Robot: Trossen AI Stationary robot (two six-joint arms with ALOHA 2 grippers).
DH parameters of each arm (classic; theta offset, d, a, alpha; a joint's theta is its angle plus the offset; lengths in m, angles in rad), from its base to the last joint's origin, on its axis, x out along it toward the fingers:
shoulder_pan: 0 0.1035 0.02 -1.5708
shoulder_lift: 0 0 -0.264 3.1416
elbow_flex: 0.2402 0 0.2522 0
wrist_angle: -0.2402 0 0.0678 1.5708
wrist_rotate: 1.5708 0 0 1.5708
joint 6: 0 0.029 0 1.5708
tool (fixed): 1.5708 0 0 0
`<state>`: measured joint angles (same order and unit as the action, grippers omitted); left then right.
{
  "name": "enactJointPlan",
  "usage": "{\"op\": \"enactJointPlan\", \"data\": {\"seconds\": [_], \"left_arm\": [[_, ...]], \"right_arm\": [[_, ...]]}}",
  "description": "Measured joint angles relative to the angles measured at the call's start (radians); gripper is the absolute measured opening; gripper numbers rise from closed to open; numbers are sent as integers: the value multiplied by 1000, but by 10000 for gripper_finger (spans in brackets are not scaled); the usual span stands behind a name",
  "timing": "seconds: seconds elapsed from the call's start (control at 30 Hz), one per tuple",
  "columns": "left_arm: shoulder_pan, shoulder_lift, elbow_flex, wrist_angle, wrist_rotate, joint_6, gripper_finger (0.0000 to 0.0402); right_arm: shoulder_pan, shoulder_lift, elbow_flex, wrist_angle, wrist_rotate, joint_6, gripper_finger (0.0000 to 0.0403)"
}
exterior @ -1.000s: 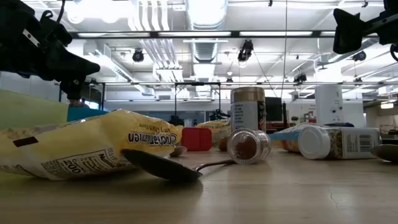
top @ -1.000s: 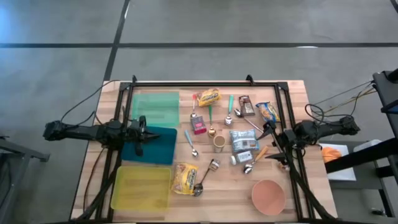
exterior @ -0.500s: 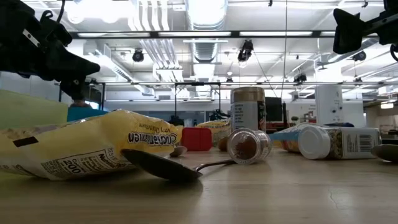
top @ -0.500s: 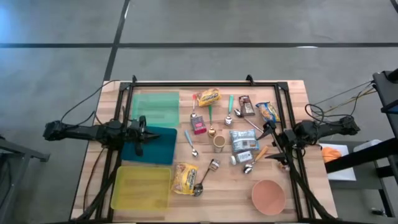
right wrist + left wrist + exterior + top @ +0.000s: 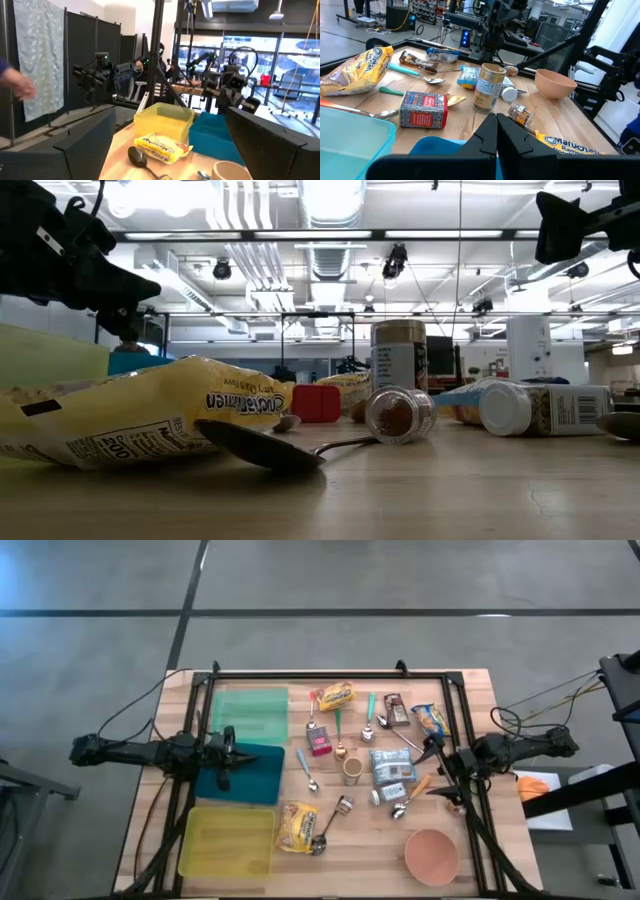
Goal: Pick & Place Food Item
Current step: Put the light blue noodle pack into the dark blue bin
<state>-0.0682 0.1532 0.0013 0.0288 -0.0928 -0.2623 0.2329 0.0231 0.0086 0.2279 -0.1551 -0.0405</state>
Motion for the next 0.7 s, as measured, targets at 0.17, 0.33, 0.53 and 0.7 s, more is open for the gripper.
{"op": "enactJointPlan", "data": {"seconds": [0.17,0.33,0.53,0.7], "left_arm": [[0,0,0,0,0,0,6],[0,0,0,0,0,0,6],[0,0,0,0,0,1,6],[3,0,0,140,-41,-26,6]], "right_arm": [[0,-2,0,117,178,169,372],[-1,-1,5,143,340,250,372],[-1,57,138,-18,364,334,372],[-1,190,342,-228,372,364,372]]}}
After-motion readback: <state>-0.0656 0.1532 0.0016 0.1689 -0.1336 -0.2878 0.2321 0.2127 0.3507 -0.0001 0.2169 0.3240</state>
